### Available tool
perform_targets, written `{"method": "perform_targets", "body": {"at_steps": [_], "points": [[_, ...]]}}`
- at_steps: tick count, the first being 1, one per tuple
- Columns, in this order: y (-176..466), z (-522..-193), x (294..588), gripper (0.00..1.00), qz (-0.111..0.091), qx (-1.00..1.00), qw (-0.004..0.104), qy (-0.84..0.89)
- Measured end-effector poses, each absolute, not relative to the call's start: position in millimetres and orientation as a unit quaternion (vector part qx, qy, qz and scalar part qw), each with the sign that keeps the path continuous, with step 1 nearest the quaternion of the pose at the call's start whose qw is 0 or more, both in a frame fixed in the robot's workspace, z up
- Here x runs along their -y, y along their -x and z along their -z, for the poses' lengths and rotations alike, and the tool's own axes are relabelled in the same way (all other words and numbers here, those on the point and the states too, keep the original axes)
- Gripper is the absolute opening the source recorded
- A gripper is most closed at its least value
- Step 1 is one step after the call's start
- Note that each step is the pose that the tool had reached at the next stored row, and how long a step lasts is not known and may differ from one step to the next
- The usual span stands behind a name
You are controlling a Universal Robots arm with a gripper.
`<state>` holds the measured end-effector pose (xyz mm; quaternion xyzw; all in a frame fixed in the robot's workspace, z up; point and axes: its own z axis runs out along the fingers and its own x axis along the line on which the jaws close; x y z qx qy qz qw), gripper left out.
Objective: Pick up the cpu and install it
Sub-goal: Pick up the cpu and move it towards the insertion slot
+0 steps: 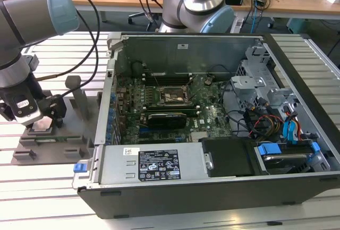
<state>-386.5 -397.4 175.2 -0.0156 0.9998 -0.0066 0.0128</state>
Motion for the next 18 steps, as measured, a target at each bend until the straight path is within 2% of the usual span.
{"method": "perform_targets", "body": {"at_steps": [4, 18], "points": [[386.8, -184.6, 397.7, 0.78, 0.007, -1.000, 0.012, 0.016], [386.7, -184.6, 397.8, 0.78, 0.008, -1.000, 0.011, 0.016]]}}
